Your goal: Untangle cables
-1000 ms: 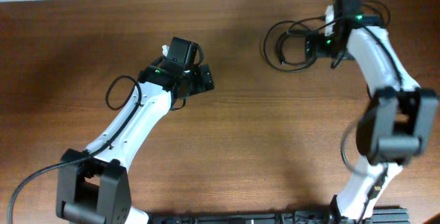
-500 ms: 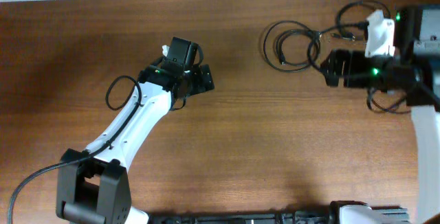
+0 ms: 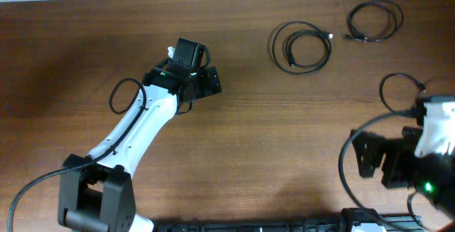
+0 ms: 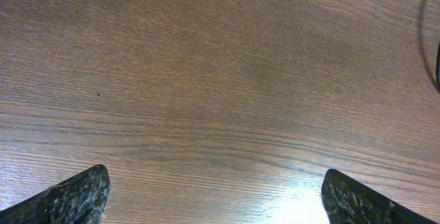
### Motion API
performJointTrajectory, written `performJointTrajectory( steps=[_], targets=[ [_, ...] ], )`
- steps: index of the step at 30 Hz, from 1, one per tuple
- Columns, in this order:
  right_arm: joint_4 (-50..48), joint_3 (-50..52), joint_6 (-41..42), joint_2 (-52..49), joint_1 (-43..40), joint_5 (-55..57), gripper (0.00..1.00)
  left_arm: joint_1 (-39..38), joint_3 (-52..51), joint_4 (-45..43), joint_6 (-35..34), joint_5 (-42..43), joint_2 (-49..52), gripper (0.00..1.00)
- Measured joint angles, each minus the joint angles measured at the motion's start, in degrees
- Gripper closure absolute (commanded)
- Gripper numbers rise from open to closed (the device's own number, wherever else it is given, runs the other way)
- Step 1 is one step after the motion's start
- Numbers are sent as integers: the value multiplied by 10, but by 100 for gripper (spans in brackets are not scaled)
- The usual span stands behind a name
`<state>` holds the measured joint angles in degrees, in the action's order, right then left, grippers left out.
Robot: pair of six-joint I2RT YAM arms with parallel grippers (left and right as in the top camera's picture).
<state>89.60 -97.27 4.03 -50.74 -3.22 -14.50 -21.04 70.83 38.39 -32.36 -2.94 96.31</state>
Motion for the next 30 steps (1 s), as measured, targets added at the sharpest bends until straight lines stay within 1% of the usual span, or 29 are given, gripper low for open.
performJointTrajectory(
  steps=[9,15,27,30],
  targets=[
    [52,1,0,173,0,3,1,0,0,0,0,0,0,1],
    [72,1,0,184,0,5,1,0,0,0,0,0,0,1],
    [73,4,0,185,0,13,1,0,0,0,0,0,0,1],
    [70,67,0,186,0,24,1,0,0,0,0,0,0,1]
  ],
)
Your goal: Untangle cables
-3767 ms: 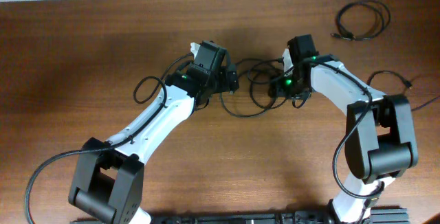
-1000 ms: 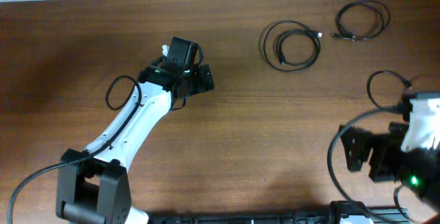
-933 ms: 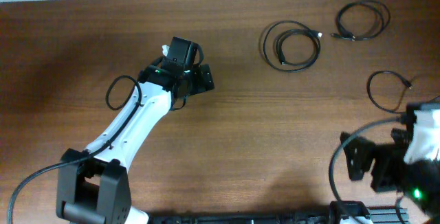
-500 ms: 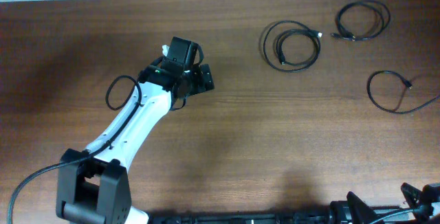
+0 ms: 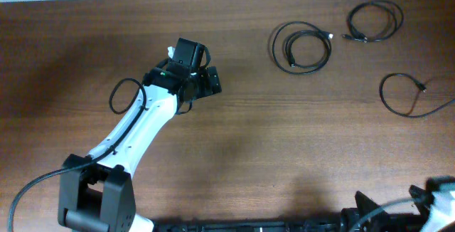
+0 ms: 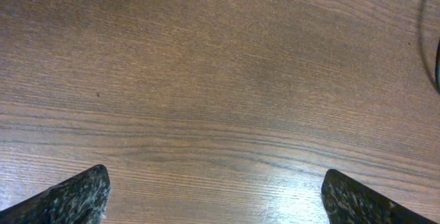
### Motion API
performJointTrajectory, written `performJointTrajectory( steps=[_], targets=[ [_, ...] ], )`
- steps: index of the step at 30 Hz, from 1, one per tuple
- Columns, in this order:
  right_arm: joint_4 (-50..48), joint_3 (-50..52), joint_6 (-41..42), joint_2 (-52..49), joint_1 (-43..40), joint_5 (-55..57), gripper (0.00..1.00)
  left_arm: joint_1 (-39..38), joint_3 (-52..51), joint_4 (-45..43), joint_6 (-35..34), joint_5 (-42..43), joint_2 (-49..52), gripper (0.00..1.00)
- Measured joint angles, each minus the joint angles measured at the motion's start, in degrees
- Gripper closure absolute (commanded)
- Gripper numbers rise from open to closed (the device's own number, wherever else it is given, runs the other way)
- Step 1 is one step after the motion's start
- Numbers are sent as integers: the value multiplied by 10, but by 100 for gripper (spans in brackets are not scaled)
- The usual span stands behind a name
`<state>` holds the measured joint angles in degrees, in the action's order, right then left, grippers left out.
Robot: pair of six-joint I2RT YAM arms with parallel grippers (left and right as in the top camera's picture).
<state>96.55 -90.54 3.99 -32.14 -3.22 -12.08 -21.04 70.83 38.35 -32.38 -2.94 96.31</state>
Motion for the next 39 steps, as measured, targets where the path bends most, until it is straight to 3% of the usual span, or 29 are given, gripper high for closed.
performJointTrajectory(
  steps=[7,24,39],
  targets=[
    [-13,113,-1,9,0,18,1,0,0,0,0,0,0,1],
    [-11,310,-1,224,0,21,1,0,0,0,0,0,0,1],
    [-7,316,-2,313,0,21,1,0,0,0,0,0,0,1]
  ],
)
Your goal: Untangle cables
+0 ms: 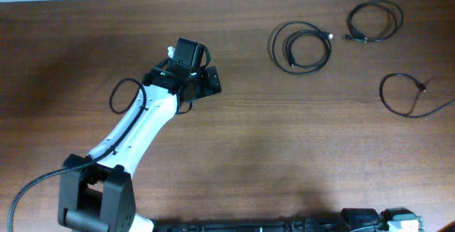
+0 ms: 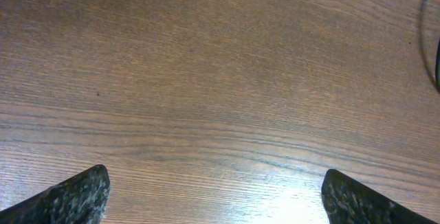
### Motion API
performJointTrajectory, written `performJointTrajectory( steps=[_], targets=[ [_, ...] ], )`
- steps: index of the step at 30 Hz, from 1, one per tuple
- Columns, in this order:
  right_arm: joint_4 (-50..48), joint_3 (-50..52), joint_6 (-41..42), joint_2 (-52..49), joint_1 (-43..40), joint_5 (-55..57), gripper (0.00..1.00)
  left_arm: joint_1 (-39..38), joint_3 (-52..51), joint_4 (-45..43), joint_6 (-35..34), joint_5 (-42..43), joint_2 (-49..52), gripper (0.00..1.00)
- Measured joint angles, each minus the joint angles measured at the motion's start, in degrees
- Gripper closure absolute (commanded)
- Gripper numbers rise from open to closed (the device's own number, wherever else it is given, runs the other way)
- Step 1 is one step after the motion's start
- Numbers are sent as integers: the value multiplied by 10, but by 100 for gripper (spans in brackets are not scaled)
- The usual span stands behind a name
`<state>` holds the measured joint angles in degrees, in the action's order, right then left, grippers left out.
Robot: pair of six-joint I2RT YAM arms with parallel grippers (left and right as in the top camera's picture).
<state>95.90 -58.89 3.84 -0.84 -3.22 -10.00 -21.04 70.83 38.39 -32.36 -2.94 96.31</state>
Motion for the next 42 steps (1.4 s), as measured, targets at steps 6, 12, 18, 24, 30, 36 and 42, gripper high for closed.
performJointTrajectory(
  steps=[6,12,18,24,30,36,42],
  targets=[
    [0,16,0,0,0,0,1,0,0,0,0,0,0,1],
    [0,16,0,0,0,0,1,0,0,0,0,0,0,1],
    [-158,21,0,1,0,-46,1,0,0,-1,0,0,0,1],
    [-443,81,-81,4,0,-48,1,0,0,1,0,0,0,1],
    [-686,291,-128,2,0,-50,1,0,0,0,0,0,-1,1],
    [-808,447,-133,2,0,-51,1,0,0,0,0,0,-1,1],
    [-877,547,-146,2,0,-49,1,0,0,0,0,0,-1,1]
  ],
)
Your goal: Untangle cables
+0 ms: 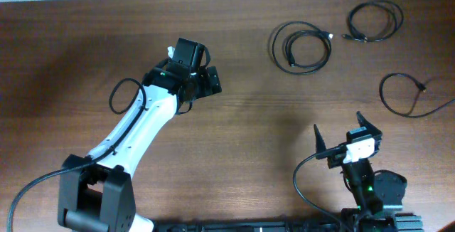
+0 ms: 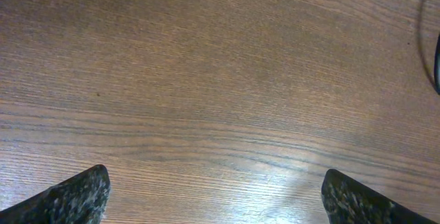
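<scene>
Three black cables lie apart on the brown wooden table point(image 1: 242, 132): a double coil point(image 1: 300, 47) at the back, a smaller coil point(image 1: 375, 20) at the far right corner, and a loose loop point(image 1: 404, 95) by the right edge. My left gripper point(image 1: 205, 82) hovers open left of centre, well away from them. In the left wrist view that left gripper point(image 2: 214, 203) has only bare wood between its fingertips point(image 2: 72, 195), and a sliver of cable point(image 2: 427, 42) shows at the right edge. My right gripper point(image 1: 340, 131) stands open at the lower right, holding nothing.
The left arm's own grey lead point(image 1: 122, 95) loops beside its white link. The right arm's lead point(image 1: 302, 182) curves near the front edge. A pale wall strip runs along the table's back edge.
My right arm, almost out of the overhead view at the bottom edge, now stands in view at the lower right with its gripper open. The left arm and all cables are unchanged.
My right arm first stood at the right edge, just below the loose loop cable. It was then down at the bottom edge, then nearly out of view, and now stands at the lower right. The left arm stayed open over bare wood, and the cables kept their places.
</scene>
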### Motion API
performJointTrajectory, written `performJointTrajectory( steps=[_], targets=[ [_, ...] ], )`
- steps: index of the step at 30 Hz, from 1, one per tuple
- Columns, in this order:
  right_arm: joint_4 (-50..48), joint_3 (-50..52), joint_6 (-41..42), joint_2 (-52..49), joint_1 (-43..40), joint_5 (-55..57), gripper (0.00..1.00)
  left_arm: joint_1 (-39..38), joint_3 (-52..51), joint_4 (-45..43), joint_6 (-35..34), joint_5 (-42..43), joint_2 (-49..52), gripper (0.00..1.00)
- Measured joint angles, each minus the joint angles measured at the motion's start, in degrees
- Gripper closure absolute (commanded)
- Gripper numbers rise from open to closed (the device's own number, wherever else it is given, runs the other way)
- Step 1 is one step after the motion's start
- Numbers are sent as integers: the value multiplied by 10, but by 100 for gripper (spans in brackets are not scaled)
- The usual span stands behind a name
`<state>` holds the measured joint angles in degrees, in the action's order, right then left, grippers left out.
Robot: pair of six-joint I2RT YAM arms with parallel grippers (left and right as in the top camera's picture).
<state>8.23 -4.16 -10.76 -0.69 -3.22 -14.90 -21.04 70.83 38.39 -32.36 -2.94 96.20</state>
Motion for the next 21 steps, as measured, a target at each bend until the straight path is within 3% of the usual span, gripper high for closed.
performJointTrajectory(
  steps=[6,21],
  targets=[
    [-48,29,-8,0,0,4,1,0,0,0,0,0,0,1],
    [-51,33,-12,0,0,7,1,0,0,0,0,0,0,1]
  ],
)
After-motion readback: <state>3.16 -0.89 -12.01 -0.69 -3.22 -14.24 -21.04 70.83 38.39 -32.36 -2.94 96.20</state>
